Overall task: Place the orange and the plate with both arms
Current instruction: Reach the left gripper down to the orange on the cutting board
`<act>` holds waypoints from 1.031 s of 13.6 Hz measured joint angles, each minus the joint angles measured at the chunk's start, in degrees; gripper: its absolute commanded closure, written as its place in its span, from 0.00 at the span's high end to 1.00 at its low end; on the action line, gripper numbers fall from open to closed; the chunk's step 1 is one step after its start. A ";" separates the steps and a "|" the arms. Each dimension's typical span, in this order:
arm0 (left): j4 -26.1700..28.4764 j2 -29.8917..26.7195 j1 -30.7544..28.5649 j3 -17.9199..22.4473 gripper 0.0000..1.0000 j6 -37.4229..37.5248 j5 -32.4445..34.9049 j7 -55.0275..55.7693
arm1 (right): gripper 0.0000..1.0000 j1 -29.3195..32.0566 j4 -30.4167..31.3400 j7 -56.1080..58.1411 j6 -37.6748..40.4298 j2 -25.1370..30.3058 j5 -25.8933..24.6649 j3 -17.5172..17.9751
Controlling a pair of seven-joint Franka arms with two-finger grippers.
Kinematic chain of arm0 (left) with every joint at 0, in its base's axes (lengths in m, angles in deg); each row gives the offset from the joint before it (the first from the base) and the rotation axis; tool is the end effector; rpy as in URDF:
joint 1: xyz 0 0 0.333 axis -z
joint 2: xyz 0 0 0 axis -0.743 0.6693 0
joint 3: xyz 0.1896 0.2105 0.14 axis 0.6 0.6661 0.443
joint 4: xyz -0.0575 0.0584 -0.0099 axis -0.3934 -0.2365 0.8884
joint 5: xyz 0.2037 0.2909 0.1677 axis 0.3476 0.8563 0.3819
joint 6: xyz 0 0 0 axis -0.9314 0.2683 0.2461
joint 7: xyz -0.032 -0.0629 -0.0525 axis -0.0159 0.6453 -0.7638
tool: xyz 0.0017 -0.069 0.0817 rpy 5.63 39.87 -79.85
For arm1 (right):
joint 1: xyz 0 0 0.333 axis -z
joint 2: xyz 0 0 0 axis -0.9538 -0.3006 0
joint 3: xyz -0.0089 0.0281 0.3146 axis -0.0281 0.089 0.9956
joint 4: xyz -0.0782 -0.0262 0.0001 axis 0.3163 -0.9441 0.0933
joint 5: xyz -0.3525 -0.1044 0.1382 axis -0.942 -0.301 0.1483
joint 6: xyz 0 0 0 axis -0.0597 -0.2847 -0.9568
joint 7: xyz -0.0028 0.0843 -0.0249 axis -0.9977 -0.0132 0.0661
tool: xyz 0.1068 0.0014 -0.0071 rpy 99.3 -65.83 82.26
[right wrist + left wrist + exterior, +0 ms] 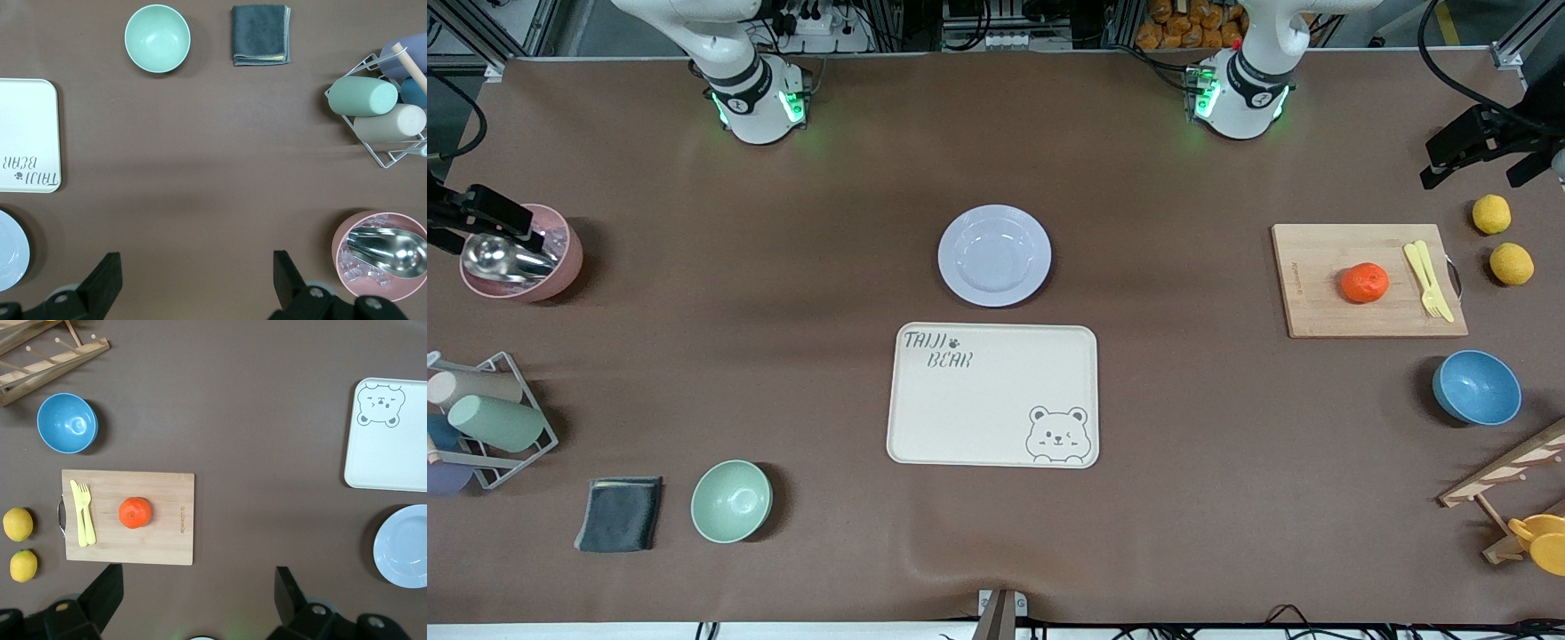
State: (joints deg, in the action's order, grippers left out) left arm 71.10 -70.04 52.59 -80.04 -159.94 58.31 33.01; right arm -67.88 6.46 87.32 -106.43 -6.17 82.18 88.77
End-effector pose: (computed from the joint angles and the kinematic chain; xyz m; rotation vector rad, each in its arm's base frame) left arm 0.5091 -0.0199 0.6783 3.1310 0.0417 0.0385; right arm 0.5555 -0.0443 0.6315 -3.1171 0.0023 -0.0062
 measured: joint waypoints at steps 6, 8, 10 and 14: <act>0.51 3.10 -1.12 0.28 1.00 2.00 2.62 -0.99 | 1.00 0.00 0.00 0.00 0.01 0.00 0.00 0.00; 3.90 5.39 -2.21 0.34 1.00 0.46 2.68 -1.81 | 1.00 0.00 0.00 0.00 0.01 0.00 0.00 0.00; 11.77 5.71 -3.45 0.35 1.00 -7.90 3.02 -1.92 | 1.00 0.00 0.00 0.00 0.02 0.00 0.00 0.00; 32.18 1.40 -8.31 0.38 1.00 -25.81 6.12 -2.69 | 1.00 0.00 0.00 0.00 0.03 0.00 0.00 0.00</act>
State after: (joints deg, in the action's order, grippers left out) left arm 103.28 -68.63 44.28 -79.65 -185.75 64.43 30.33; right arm -67.87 6.45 87.32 -106.39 -6.17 82.18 88.77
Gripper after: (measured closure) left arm 0.000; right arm 0.000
